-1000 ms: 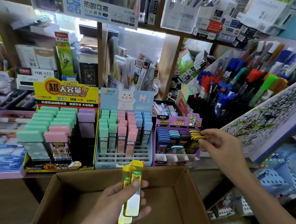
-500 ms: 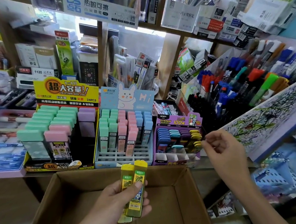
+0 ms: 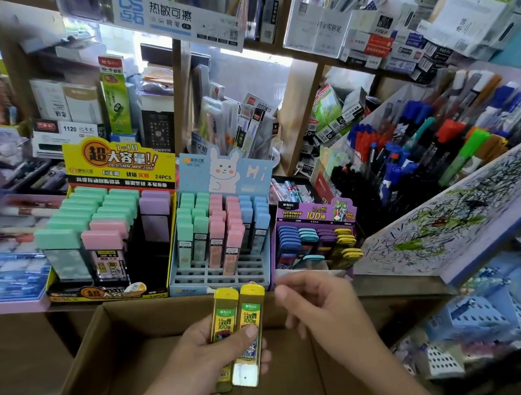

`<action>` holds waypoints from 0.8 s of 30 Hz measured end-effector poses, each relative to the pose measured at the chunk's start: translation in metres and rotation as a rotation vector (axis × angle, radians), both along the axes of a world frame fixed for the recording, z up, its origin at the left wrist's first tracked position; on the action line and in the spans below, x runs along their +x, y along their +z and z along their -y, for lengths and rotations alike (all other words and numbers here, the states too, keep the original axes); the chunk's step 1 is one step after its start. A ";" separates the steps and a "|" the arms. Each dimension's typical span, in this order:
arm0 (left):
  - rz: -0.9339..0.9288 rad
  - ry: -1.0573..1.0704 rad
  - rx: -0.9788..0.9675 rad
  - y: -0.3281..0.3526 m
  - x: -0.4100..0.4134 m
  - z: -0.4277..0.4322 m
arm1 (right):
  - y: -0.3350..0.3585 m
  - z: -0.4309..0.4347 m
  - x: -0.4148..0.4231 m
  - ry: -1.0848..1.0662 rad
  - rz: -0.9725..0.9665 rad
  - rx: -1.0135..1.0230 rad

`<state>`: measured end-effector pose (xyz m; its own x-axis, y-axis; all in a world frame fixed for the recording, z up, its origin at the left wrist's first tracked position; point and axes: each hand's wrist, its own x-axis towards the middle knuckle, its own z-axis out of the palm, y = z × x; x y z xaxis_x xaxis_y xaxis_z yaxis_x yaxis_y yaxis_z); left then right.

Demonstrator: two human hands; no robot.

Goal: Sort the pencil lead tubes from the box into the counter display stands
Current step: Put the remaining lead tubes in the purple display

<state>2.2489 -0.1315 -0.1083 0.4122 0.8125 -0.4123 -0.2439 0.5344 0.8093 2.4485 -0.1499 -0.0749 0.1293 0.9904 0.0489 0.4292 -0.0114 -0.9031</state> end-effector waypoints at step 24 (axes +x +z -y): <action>-0.028 -0.057 -0.081 0.003 0.001 -0.003 | 0.035 0.022 0.064 -0.198 -0.197 0.150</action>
